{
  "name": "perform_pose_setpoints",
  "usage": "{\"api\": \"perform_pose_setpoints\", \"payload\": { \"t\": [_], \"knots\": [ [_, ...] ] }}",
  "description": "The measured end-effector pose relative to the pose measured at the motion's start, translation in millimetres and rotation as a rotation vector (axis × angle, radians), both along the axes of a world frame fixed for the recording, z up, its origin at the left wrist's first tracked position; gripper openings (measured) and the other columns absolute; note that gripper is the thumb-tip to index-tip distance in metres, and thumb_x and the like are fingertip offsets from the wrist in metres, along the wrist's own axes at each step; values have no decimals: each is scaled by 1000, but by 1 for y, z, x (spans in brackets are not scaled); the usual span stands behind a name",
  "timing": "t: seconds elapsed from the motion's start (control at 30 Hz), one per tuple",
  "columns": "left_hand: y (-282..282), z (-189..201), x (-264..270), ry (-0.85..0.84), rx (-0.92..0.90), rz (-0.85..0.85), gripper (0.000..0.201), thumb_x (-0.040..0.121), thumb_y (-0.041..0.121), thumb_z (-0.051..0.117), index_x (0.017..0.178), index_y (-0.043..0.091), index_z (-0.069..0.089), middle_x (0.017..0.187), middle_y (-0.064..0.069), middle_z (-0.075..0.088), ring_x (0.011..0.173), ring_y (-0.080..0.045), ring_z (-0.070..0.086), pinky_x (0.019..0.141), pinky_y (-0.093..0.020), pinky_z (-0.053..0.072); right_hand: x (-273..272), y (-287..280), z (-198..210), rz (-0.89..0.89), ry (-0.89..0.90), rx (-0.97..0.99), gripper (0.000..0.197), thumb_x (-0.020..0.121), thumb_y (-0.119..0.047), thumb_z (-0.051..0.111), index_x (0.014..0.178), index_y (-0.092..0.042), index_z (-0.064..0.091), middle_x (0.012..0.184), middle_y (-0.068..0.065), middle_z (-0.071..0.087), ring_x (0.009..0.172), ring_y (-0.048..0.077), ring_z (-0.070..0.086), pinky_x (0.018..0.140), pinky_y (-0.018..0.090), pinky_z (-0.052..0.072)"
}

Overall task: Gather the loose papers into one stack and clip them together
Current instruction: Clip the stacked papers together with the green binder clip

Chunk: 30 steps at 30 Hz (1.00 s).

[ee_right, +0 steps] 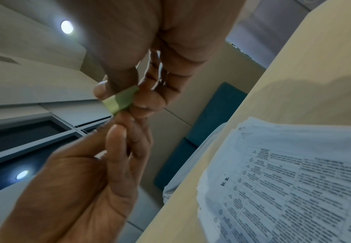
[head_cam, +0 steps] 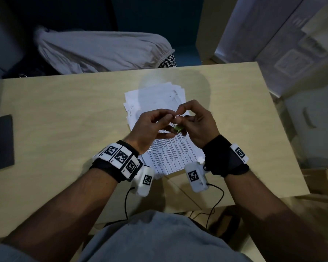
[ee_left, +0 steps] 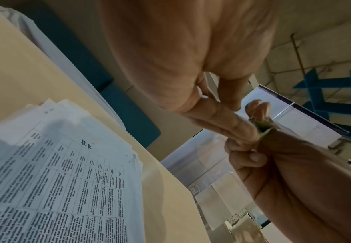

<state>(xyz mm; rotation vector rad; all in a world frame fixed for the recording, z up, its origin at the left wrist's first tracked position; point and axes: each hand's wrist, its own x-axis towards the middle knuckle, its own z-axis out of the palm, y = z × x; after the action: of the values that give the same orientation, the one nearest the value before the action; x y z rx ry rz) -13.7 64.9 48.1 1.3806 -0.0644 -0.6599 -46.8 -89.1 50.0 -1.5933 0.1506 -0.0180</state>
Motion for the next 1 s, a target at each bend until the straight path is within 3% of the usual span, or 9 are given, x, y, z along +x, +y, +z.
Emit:
{"api": "perform_pose_setpoints", "payload": {
  "t": [0.07, 0.17, 0.33, 0.43, 0.53, 0.67, 0.77, 0.9, 1.0],
  "knots": [
    [0, 0, 1, -7, 20, 32, 15, 90, 11, 61, 104, 8, 68, 86, -4, 70, 70, -17, 69, 66, -29, 57, -1, 1, 0, -18, 8, -24, 21, 81, -5, 69, 80, -22, 57, 73, 4, 59, 50, 18, 59, 47, 25, 44],
    [0, -2, 4, -23, 60, 94, 16, 85, 6, 68, 101, 4, 69, 87, -11, 66, 72, -21, 71, 68, -32, 58, -4, -1, -6, -33, 9, -50, 13, 85, -8, 66, 85, -18, 57, 72, -6, 63, 59, 16, 64, 58, 26, 52],
    [2, -7, 9, 9, 45, 203, 8, 83, 0, 69, 87, 7, 70, 82, -9, 69, 79, -26, 71, 70, -32, 58, -10, -4, -17, -98, 127, 35, 12, 88, -2, 62, 85, -11, 54, 85, 6, 63, 75, 25, 70, 75, 38, 59],
    [1, -9, 9, 98, -1, 150, 9, 86, 1, 64, 89, 7, 68, 81, -7, 72, 75, -21, 71, 69, -26, 57, -13, -6, -17, -80, 182, 215, 19, 90, 3, 55, 99, -14, 59, 83, 7, 68, 73, 20, 70, 75, 36, 59],
    [-4, -12, 8, 153, -32, 105, 12, 90, 0, 58, 93, 8, 66, 83, -5, 70, 76, -17, 70, 68, -22, 56, -18, -8, -17, -131, 180, 259, 21, 89, 4, 56, 96, -13, 66, 79, 5, 73, 72, 20, 70, 73, 32, 59],
    [-22, -16, 3, -41, 111, 166, 12, 85, 5, 68, 95, 11, 66, 88, -6, 66, 77, -18, 72, 69, -30, 59, -30, -8, -21, -243, 164, 209, 21, 86, 7, 61, 94, -11, 66, 81, 7, 66, 72, 19, 68, 73, 30, 59],
    [-33, -19, 1, -70, 157, 184, 11, 80, 11, 75, 91, 10, 74, 89, -7, 74, 83, -21, 73, 76, -35, 59, -37, -13, -24, -344, 172, 217, 20, 83, 9, 63, 94, -8, 66, 75, 6, 66, 65, 16, 68, 69, 28, 59],
    [-41, -23, -6, -76, 188, 37, 24, 79, 19, 76, 103, 14, 74, 96, -3, 75, 90, -17, 72, 82, -35, 58, -43, -25, -27, -402, 206, 256, 17, 80, 7, 69, 91, -6, 69, 74, 9, 70, 66, 19, 71, 67, 27, 59],
    [-51, -24, -17, -194, 261, -150, 29, 79, 20, 76, 108, 17, 72, 92, -3, 76, 86, -15, 72, 81, -31, 57, -47, -32, -27, -349, 245, 157, 18, 76, 0, 75, 90, -12, 74, 79, 7, 74, 78, 25, 72, 76, 36, 60]
  ]
}}
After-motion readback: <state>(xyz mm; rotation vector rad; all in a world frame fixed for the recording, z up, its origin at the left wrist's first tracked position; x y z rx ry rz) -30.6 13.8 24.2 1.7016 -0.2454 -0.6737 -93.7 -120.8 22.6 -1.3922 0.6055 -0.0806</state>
